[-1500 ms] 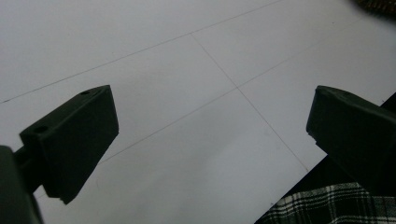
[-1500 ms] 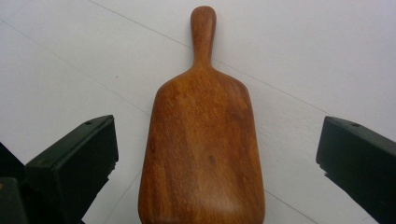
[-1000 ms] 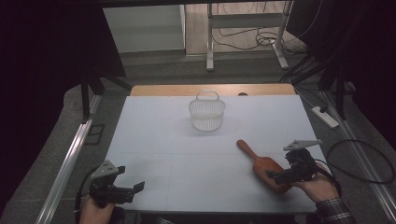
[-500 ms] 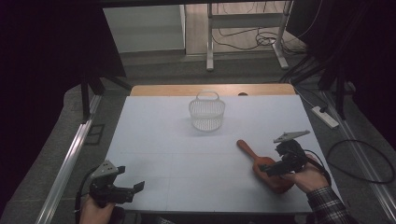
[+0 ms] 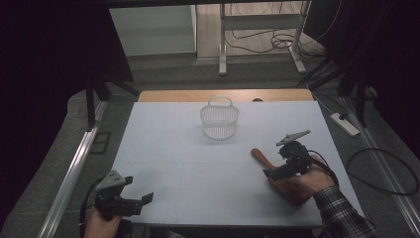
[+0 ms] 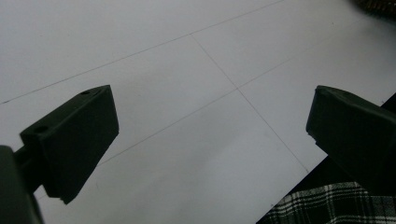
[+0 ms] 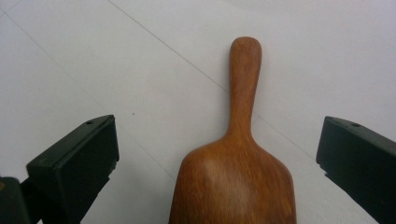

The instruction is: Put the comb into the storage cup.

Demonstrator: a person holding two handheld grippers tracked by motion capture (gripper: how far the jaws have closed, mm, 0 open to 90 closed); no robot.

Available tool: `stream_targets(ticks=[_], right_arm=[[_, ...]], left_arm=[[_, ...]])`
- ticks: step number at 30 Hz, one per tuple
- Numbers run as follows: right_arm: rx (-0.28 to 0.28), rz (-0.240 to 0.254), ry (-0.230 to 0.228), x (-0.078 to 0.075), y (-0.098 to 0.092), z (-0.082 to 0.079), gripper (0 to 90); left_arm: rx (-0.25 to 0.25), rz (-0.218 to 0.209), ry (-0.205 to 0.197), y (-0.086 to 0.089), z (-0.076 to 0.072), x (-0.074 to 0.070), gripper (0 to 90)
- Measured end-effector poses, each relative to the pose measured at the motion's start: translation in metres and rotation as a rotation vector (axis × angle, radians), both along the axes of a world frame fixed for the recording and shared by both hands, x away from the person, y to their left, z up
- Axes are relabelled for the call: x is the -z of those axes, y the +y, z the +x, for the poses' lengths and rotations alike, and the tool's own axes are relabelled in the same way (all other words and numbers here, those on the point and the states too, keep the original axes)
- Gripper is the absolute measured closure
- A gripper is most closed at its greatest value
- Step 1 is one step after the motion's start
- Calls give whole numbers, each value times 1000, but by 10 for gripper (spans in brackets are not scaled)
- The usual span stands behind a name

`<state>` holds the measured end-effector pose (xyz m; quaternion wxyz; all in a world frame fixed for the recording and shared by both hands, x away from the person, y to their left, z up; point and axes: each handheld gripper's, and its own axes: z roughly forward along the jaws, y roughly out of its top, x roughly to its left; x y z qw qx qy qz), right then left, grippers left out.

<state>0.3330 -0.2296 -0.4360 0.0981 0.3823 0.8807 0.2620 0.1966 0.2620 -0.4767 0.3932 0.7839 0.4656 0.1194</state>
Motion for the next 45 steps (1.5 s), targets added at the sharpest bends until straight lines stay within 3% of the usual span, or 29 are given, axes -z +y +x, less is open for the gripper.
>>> stream_targets(ticks=[23,27,33,41,44,45], right_arm=[[-40,-38,48,13,31,30,16],[-56,-45,47,14,35,33,107],[-102,-67,43,13,40,38,367],[-144,-77,98,15,44,49,718],[-163,-70,109,15,47,54,896],[-163,-70,109,15,47,54,896]], left_arm=[[2,-7,-1,0,1,0,24],[3,-8,0,0,1,0,24],[3,-7,0,0,2,0,25],[3,-9,2,0,2,0,27],[3,-9,1,0,2,0,27],[4,-9,1,0,2,0,27]])
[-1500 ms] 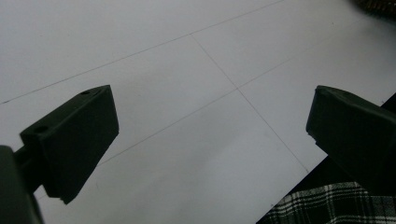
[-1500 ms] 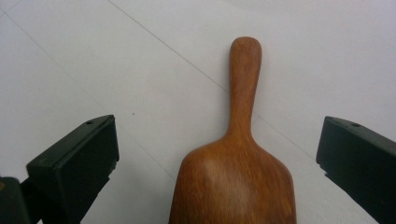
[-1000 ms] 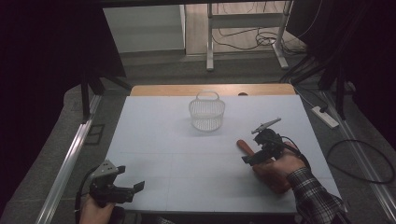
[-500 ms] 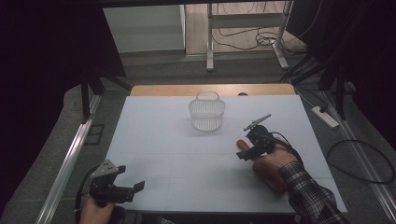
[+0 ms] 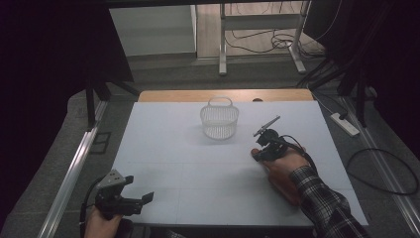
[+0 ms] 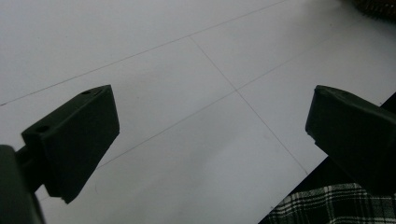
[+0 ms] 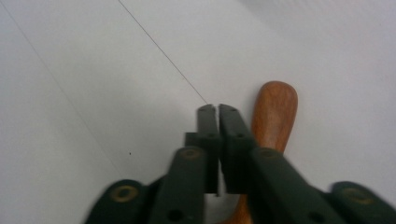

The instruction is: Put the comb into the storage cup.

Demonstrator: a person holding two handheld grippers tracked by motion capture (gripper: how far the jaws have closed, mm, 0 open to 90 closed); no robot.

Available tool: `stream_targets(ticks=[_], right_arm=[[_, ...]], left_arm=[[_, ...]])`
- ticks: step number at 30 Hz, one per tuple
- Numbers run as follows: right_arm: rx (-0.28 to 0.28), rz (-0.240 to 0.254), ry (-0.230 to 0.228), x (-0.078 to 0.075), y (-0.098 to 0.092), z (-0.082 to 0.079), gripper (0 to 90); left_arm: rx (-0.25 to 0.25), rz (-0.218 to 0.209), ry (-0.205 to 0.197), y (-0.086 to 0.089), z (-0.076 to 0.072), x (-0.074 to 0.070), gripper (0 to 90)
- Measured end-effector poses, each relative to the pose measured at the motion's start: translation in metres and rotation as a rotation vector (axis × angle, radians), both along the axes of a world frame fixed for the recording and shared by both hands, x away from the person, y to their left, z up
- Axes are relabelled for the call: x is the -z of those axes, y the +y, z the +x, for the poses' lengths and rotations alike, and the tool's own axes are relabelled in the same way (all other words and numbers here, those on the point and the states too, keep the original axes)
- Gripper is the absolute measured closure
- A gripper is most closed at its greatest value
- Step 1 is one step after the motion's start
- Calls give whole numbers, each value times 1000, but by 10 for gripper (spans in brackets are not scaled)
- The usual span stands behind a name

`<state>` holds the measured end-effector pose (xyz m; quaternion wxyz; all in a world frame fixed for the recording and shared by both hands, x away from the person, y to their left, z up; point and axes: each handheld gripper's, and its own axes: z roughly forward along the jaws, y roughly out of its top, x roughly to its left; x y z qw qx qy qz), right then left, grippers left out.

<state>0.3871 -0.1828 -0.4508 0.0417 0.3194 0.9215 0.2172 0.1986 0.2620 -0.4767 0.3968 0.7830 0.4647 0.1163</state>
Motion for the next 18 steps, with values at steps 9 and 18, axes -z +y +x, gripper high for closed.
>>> stream_targets(ticks=[9,18], right_arm=[[-41,-51,14,10,10,8,898],[-48,-104,37,28,12,14,897]], left_arm=[[1,-1,0,0,0,0,27],[-1,-2,1,0,0,0,28]])
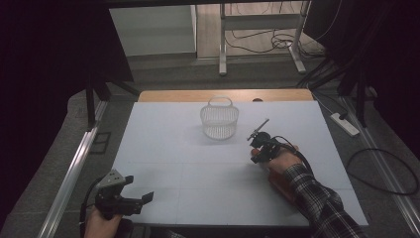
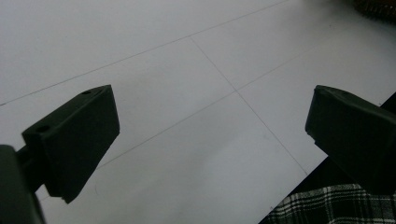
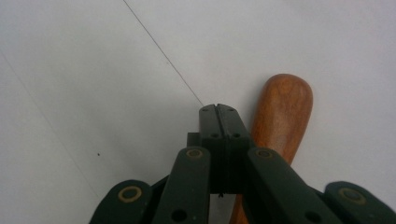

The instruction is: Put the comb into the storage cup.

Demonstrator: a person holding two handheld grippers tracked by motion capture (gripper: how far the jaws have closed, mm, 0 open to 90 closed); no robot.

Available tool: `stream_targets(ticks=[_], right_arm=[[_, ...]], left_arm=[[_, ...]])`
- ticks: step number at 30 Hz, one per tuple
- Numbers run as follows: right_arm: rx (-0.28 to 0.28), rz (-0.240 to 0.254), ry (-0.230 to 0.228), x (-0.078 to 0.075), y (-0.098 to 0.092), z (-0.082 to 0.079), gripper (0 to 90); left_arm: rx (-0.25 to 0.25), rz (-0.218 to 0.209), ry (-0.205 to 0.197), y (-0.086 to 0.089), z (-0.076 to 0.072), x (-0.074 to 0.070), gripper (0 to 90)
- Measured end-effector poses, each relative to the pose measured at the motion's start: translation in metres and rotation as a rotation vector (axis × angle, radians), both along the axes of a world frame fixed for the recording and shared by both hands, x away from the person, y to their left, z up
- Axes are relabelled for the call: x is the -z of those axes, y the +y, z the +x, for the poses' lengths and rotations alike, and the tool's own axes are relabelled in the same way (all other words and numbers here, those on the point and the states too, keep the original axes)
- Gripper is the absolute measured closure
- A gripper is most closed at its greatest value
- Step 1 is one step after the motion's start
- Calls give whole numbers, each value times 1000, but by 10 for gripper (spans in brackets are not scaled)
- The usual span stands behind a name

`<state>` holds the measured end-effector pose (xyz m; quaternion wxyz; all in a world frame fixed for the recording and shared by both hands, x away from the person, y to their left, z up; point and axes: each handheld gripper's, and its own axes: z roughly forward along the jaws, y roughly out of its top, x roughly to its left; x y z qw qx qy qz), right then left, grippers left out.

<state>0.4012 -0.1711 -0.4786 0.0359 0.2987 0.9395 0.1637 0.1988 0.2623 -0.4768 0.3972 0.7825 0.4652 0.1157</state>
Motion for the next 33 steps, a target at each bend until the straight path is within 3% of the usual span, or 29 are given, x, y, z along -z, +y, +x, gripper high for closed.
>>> stream_targets(ticks=[11,16,22,33], right_arm=[[10,-18,34,14,-8,6,898],[23,-23,26,15,-13,8,898],[58,-32,19,14,-25,12,898],[131,-3,19,15,-53,17,898]], left_arm=[[-2,-3,2,0,0,0,29],[-3,-3,2,0,0,0,29],[-2,-3,2,0,0,0,30],[-4,-1,2,0,1,0,30]])
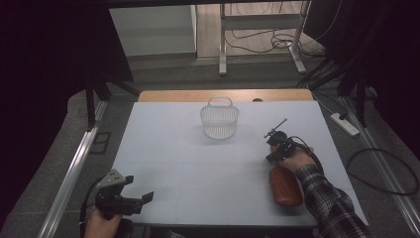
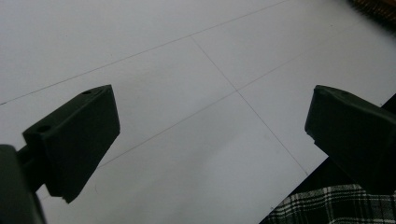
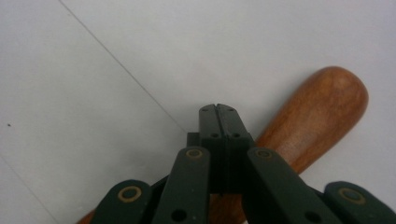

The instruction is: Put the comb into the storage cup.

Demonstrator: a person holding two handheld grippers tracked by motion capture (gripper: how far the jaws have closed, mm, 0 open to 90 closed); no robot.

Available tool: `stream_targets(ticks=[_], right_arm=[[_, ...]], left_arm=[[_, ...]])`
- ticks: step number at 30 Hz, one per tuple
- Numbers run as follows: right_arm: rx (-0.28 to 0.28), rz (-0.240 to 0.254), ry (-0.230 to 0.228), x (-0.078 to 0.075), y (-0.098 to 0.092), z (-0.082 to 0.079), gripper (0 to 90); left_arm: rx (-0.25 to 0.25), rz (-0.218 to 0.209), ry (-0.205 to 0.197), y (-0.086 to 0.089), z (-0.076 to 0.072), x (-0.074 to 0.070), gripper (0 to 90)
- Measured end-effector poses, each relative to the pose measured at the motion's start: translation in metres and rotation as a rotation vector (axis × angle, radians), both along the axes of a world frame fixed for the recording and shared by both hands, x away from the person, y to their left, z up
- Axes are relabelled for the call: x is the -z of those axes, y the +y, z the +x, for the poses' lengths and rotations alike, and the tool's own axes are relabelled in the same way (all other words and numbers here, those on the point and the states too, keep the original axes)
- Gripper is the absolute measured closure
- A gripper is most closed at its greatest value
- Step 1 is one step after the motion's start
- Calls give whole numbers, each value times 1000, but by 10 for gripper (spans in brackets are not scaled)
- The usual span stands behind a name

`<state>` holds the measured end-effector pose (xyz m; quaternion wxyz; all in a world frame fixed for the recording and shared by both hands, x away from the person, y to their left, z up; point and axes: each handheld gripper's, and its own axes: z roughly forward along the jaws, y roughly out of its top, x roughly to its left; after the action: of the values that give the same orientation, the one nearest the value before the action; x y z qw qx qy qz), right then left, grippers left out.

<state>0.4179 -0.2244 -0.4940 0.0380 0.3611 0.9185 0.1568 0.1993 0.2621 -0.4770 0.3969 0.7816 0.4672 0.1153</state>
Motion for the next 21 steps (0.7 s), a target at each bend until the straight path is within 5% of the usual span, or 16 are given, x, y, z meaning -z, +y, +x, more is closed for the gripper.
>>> stream_targets(ticks=[21], right_arm=[[101,-26,-27,-3,-40,1,898]], left_arm=[[0,7,2,0,0,0,32]])
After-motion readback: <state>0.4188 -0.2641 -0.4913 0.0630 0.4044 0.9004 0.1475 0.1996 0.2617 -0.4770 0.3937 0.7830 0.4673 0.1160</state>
